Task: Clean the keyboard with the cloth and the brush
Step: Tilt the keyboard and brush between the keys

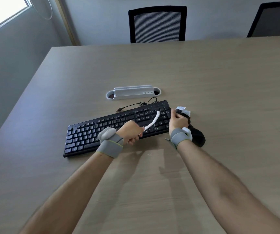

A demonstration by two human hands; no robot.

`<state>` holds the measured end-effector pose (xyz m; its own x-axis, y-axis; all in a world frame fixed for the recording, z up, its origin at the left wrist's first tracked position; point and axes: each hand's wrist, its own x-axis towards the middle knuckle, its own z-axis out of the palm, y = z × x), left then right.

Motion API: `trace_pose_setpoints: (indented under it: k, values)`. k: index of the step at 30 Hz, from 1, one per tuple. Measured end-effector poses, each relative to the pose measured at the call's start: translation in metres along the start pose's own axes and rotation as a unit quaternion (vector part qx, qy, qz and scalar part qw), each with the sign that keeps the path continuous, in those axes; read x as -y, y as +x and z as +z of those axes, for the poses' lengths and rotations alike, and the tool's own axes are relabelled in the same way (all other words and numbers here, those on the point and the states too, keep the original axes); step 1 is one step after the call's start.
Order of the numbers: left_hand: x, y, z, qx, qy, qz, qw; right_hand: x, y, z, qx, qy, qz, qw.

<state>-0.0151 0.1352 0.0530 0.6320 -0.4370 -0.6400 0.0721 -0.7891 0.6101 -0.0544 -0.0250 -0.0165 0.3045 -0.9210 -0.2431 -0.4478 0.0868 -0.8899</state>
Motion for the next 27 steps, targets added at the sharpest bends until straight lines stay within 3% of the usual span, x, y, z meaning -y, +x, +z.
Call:
trace_pose_setpoints:
  k: [4,8,12,17,23,27]
  values:
    - [-0.006,-0.013,-0.009,0.052,0.041,-0.022,0.998,-0.002,-0.001,0.0,0.007,0.001,0.012,1.0]
    - [-0.014,-0.008,-0.011,-0.034,0.005,0.006,0.999,0.001,-0.002,-0.002,0.008,0.001,0.011,1.0]
    - [-0.019,-0.01,-0.004,-0.037,0.065,0.013,0.997,0.005,-0.001,-0.001,0.017,0.001,0.006,1.0]
    - [-0.02,-0.023,-0.008,0.056,0.154,-0.027,0.986,-0.001,0.001,-0.002,0.016,0.003,0.01,1.0]
    - [-0.023,-0.011,-0.009,-0.096,0.076,0.063,0.99,0.001,0.0,-0.003,0.018,0.027,0.038,0.999]
    - [-0.025,-0.003,0.002,-0.103,0.086,0.063,0.989,0.001,0.0,-0.004,0.021,0.056,0.054,0.997]
